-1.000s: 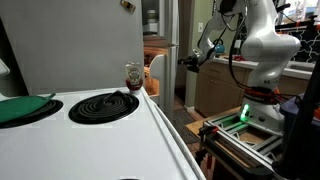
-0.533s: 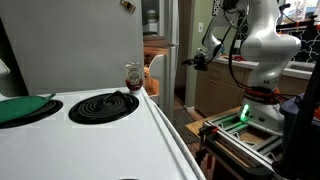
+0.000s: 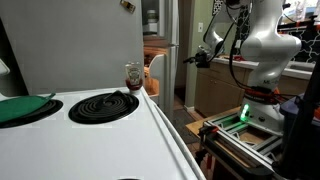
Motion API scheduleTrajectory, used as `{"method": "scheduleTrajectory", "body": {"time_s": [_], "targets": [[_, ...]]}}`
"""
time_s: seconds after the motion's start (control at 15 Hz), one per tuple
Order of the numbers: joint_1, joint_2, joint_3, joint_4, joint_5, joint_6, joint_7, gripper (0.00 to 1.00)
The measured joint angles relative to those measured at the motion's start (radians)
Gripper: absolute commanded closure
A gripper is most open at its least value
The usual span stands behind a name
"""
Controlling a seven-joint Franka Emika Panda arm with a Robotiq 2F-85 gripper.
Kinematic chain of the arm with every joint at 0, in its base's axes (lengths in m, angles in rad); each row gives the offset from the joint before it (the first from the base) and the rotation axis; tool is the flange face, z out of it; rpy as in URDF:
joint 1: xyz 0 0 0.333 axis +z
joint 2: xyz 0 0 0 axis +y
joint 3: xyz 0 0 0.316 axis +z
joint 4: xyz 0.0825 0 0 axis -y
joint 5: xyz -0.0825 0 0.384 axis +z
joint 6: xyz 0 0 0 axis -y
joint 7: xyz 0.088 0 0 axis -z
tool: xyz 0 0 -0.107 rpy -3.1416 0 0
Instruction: Open both refrigerator doors
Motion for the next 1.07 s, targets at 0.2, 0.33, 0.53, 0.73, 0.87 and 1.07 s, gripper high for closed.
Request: {"method": "scheduleTrajectory", "body": {"time_s": [0.2, 0.33, 0.53, 0.73, 0.87, 1.07], "targets": [[-0.001, 0.002, 0.002, 0.001, 0.0, 0.0, 0.0, 0.0], [-0.001, -0.005, 0.004, 0.002, 0.001, 0.007, 0.007, 0.0], [-0.002, -0.056, -0.002, 0.011, 0.0, 0.078, 0.077, 0.0], [-0.008, -0.138, -0.021, 0.027, -0.03, 0.178, 0.213, 0.0], [-0.018, -0.195, -0.03, 0.042, -0.082, 0.212, 0.334, 0.0], [-0.043, -0.259, -0.036, 0.08, -0.166, 0.188, 0.511, 0.0]]}}
